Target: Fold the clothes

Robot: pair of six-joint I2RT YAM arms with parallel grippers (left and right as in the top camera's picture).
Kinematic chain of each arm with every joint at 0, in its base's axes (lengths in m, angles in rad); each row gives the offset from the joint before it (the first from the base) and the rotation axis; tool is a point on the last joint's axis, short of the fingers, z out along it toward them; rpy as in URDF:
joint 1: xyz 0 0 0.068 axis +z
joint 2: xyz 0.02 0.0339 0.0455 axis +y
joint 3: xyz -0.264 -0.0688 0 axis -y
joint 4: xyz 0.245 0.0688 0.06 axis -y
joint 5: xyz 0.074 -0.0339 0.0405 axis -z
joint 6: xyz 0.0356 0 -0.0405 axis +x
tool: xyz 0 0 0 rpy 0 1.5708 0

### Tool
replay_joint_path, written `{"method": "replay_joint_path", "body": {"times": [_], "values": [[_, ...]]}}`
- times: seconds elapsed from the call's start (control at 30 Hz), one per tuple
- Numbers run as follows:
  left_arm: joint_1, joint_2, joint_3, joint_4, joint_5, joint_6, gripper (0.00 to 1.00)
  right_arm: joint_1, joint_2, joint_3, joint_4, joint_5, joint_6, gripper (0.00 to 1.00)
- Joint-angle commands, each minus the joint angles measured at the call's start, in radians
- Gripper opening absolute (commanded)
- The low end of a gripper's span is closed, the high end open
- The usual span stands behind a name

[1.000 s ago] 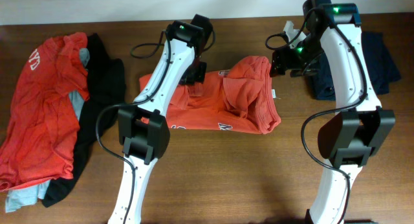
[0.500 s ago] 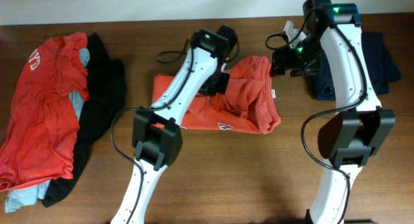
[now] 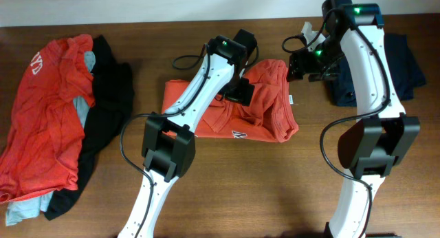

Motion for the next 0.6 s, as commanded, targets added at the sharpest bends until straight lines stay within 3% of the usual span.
{"method": "replay_joint_path", "body": {"times": [0.0, 0.23, 0.33, 0.57], "values": [[0.030, 0.009, 0.061, -0.026, 0.010, 0.040, 0.99, -0.004, -0.022, -0.003, 0.000, -0.005, -0.008, 0.72], [0.137, 0.006, 0.298, -0.261, -0.016, 0.153, 0.99, -0.004, -0.022, -0.003, -0.004, -0.006, -0.020, 0.72], [0.179, 0.003, 0.311, -0.270, -0.016, 0.216, 0.98, 0.002, -0.022, -0.003, -0.008, -0.042, -0.087, 0.72], [0.343, 0.003, 0.318, -0.225, 0.075, 0.184, 0.99, 0.105, -0.022, -0.004, -0.003, -0.084, -0.175, 0.72]]}}
